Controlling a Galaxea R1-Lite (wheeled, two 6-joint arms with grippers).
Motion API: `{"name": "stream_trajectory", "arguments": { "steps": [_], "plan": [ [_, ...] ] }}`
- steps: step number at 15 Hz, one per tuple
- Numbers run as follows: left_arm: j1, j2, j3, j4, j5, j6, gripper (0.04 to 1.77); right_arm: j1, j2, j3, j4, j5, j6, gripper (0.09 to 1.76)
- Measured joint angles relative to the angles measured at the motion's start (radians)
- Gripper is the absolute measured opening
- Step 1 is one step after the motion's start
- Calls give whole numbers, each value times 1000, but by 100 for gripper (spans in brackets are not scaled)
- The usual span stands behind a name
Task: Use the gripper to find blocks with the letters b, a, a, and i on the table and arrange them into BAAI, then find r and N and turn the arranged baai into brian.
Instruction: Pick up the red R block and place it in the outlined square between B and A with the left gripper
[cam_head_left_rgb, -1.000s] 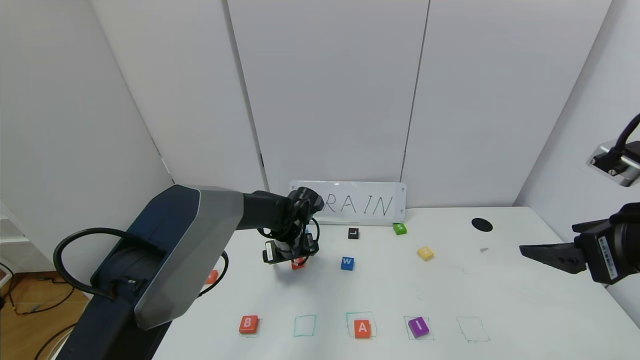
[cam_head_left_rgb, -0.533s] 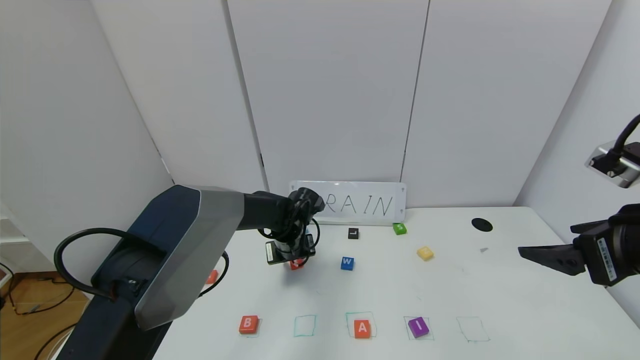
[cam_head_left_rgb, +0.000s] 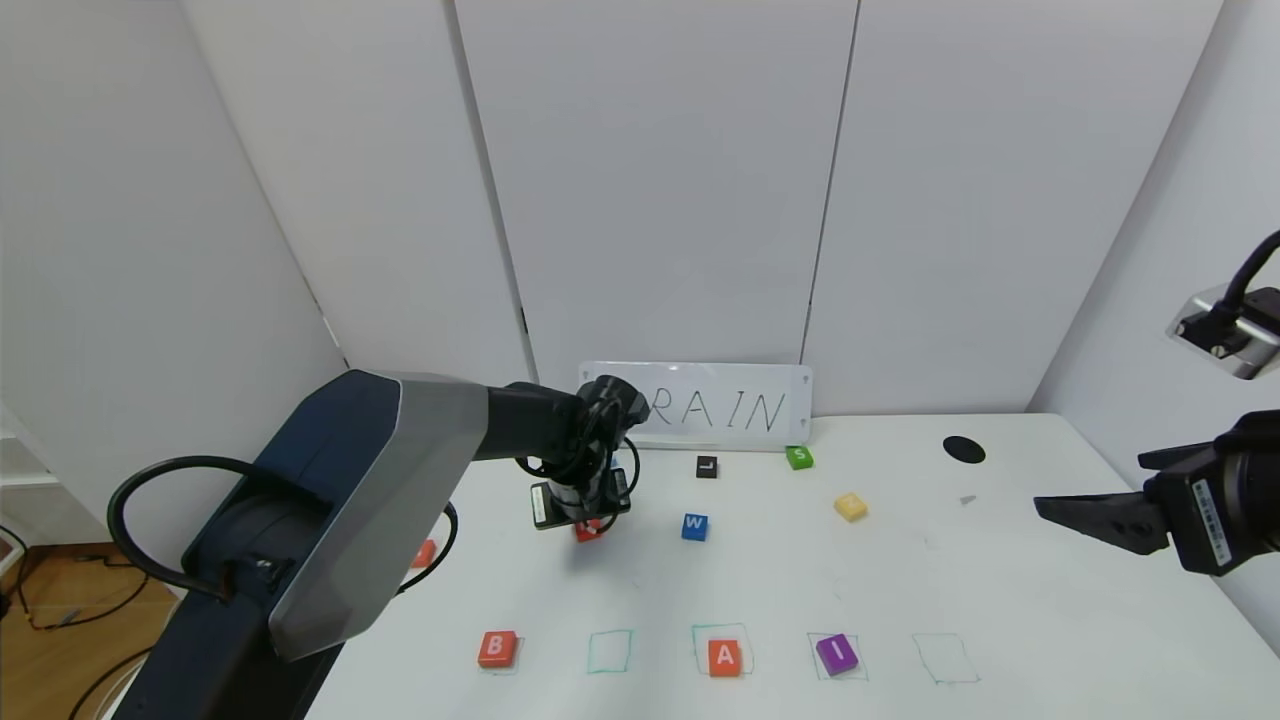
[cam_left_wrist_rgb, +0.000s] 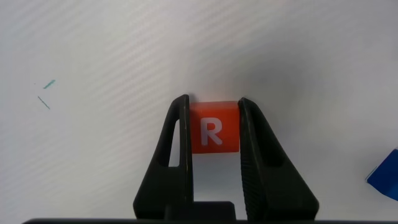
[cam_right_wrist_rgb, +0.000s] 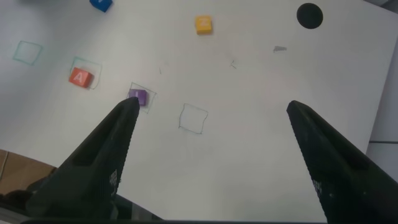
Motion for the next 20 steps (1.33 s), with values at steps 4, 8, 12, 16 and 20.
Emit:
{"name": "stream_trajectory", "arguments": {
  "steps": [4,8,12,16,20],
  "plan": [
    [0,0,1,0,-1,0,49,1,1,0,0,0,0,171],
    [1,-16,3,5,-10,1,49,1,4,1,0,-1,0,171],
    [-24,-70,25,82,-21,2,49,18,8,7,0,-34,0,171],
    [-61,-134,125,75,-54,16,49,24,11,10,0,-39,-1,171],
    [-89,-196,244,20,-69,28,49,30,18,13,-1,-42,-1,171]
  ]
}}
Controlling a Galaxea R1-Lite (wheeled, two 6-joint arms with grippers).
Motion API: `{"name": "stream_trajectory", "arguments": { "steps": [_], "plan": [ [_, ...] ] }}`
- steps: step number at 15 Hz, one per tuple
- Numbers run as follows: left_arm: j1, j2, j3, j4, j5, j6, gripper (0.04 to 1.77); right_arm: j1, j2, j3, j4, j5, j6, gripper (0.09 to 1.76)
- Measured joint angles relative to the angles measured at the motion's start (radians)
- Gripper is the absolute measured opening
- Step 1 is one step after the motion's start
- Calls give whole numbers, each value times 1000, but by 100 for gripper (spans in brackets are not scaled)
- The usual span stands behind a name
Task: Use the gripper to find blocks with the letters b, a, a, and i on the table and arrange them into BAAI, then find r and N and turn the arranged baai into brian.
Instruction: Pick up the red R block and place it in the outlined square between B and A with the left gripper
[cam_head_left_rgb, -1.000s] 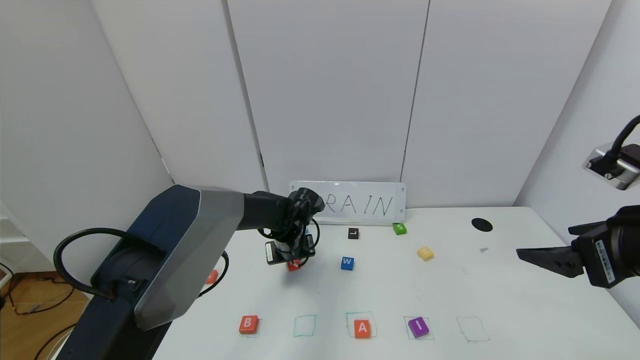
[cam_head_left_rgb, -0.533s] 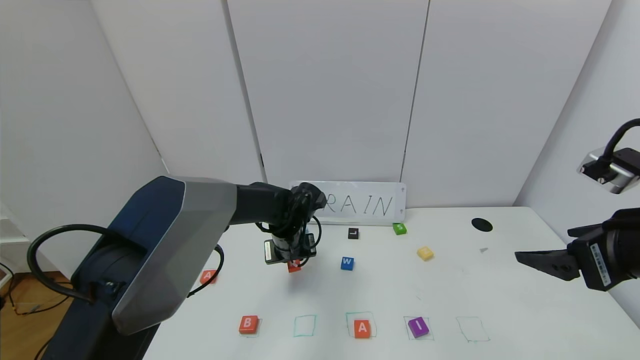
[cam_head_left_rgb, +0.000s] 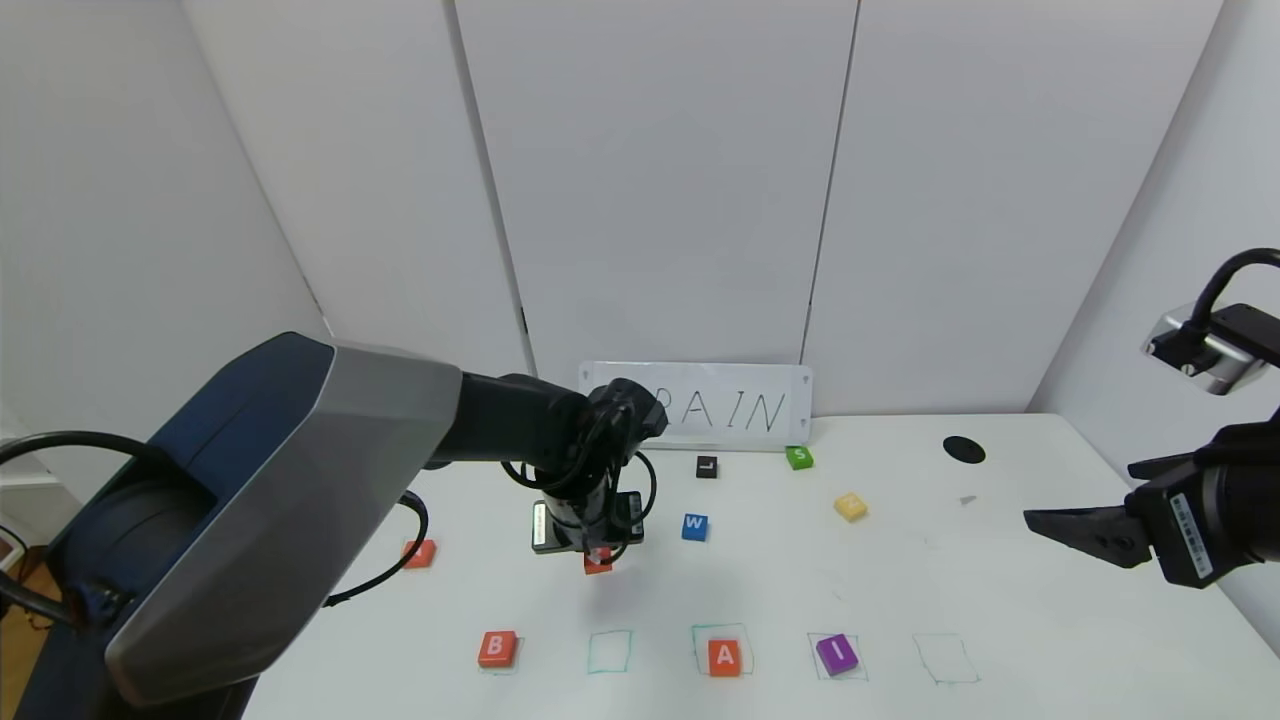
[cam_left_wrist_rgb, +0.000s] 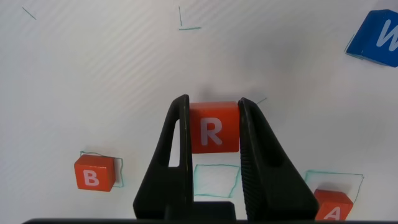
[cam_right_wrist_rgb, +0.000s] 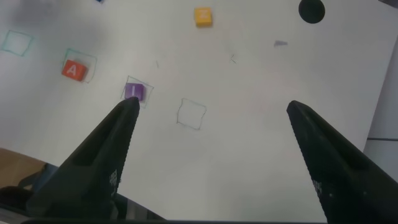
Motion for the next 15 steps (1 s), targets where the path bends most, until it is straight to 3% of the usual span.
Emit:
{"name": "stream_trajectory", "arguments": {
  "steps": [7,15],
  "plan": [
    [-55,-110,314,-241,3,22,49,13,9,7,-2,-2,0,171],
    [-123,-159,466,-341,10,21,49,22,10,10,-1,-2,0,171]
  ]
}}
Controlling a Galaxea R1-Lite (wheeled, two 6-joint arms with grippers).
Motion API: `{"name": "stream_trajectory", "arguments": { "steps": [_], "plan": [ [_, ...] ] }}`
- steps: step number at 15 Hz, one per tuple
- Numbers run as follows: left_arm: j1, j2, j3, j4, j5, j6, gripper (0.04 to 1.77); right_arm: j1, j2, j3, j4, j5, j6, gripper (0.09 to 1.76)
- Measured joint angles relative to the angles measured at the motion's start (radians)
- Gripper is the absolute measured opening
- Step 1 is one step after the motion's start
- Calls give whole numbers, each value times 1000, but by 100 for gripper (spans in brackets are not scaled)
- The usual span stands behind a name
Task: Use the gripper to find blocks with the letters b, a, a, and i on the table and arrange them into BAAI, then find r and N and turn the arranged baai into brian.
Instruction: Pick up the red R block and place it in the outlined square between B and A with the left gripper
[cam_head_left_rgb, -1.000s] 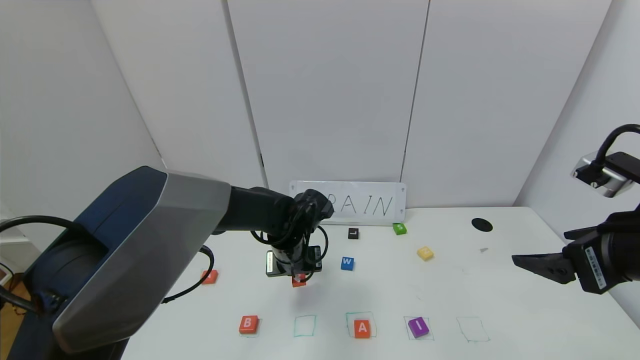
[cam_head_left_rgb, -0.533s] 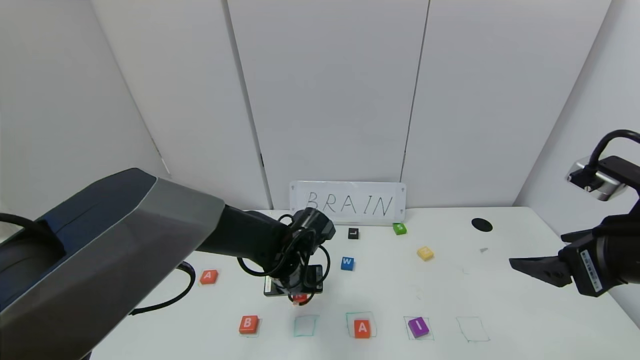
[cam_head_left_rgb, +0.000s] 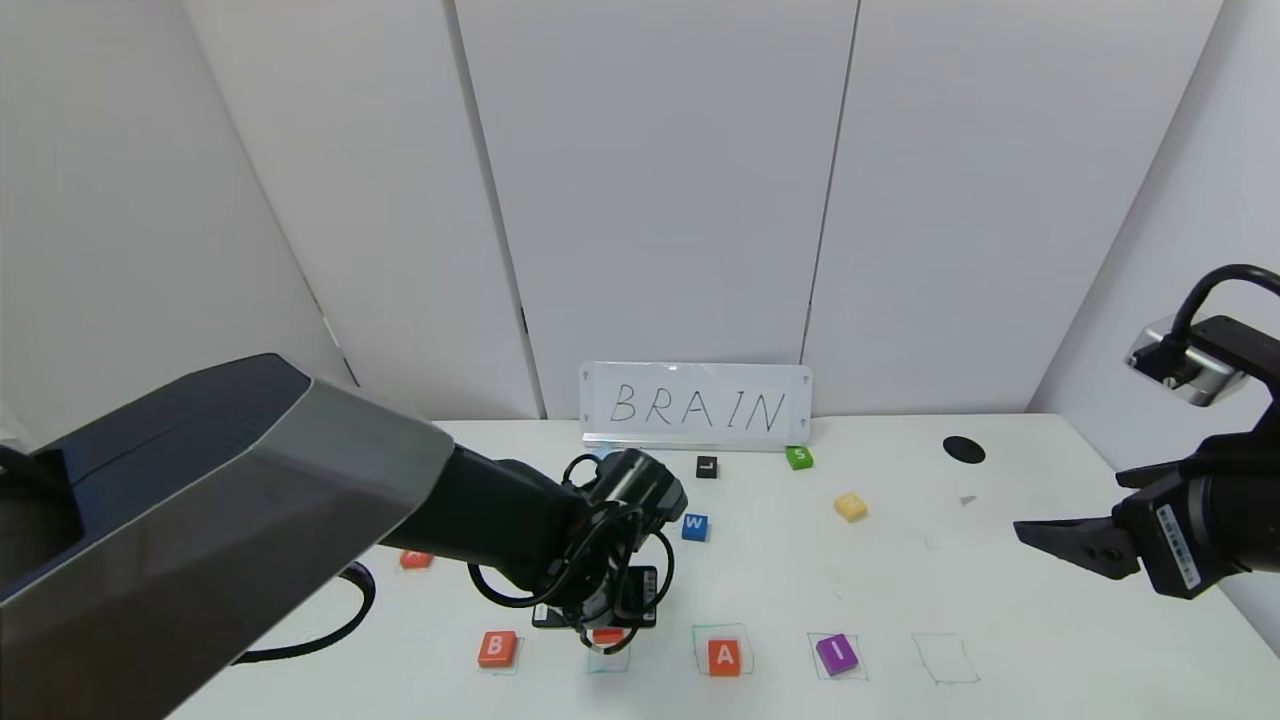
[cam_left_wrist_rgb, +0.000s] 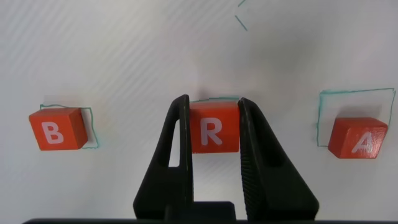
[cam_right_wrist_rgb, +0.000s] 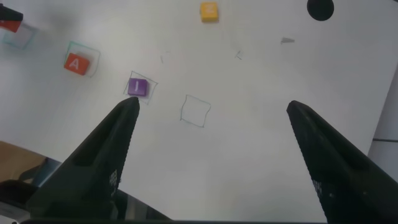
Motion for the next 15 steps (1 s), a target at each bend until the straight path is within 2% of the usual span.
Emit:
{"name": "stream_trajectory", "arguments": {
  "steps": [3,7,15],
  "plan": [
    [-4,0,26,-19,5,0,49,0,-2,1,0,0,0,171],
    [-4,7,99,-157,5,38,49,6,-3,4,1,0,0,171],
    [-5,10,126,-161,7,50,49,14,2,8,0,0,0,171]
  ]
}}
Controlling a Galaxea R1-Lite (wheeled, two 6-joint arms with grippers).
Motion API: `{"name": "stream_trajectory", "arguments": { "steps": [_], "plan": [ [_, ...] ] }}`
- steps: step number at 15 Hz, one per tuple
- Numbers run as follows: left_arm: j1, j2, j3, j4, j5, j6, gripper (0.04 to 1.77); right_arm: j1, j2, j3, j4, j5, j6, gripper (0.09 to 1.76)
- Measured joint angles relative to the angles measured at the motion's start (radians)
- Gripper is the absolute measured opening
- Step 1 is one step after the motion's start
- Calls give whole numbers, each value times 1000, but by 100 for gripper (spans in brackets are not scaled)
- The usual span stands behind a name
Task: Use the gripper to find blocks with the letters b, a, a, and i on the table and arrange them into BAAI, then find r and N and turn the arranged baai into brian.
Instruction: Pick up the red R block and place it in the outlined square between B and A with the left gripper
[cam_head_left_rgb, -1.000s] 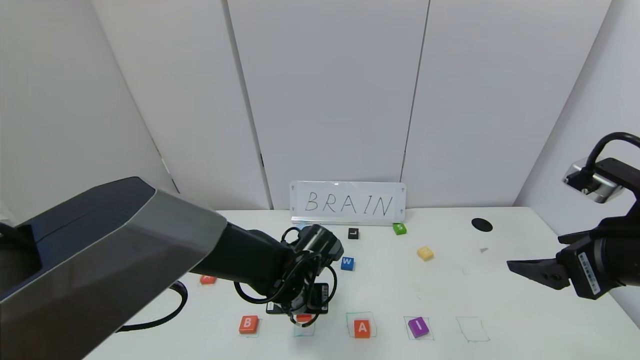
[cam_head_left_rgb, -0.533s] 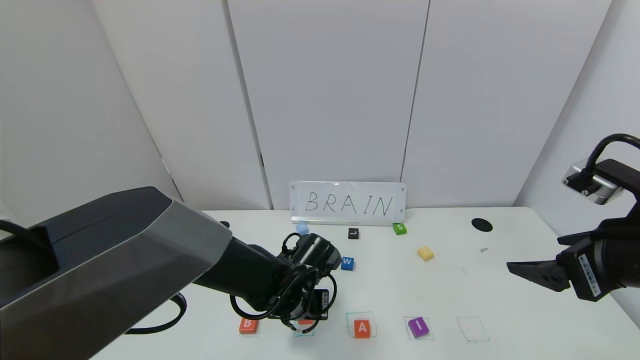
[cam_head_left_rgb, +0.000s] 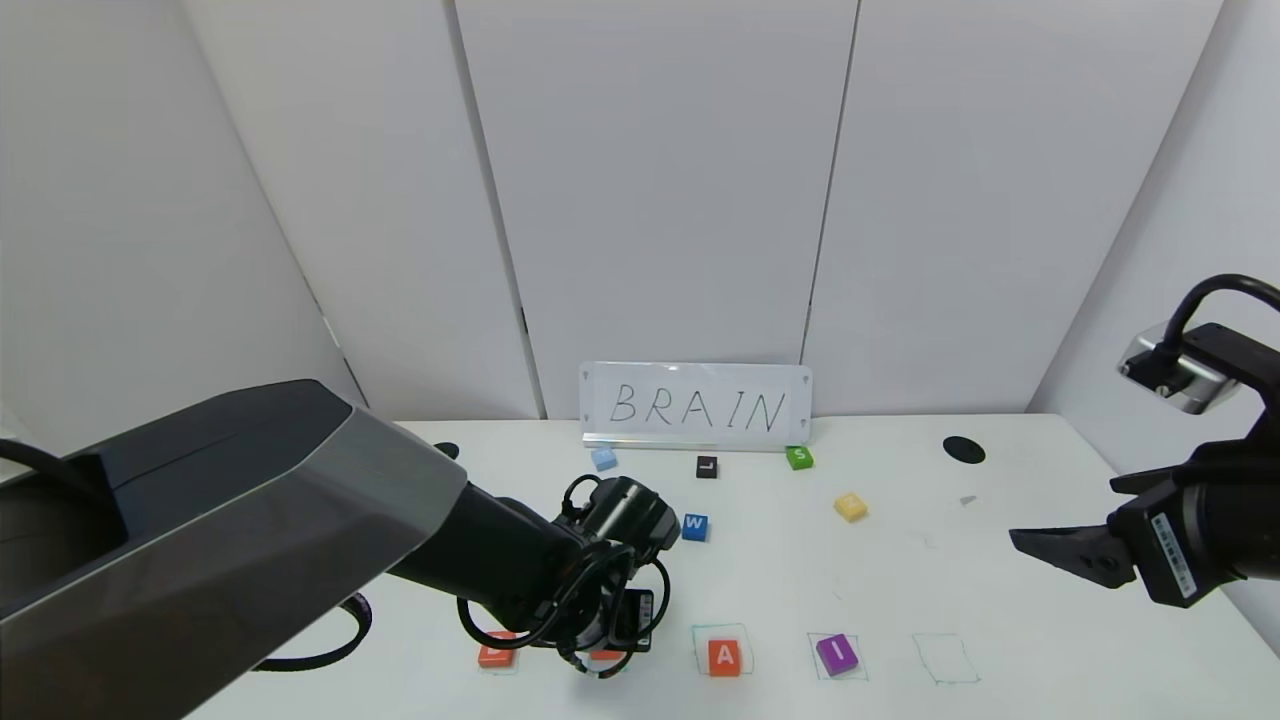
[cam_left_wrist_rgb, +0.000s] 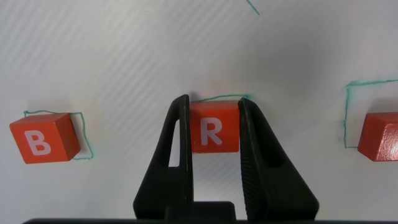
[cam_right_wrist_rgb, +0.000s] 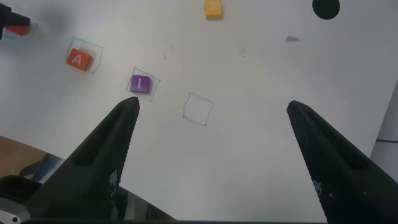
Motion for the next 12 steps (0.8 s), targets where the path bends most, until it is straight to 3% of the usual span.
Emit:
{"name": "stream_trajectory", "arguments": {
  "steps": [12],
  "plan": [
    [-18,14,11,-12,1,0,49,1,3,0,-1,0,0,171]
  ]
}}
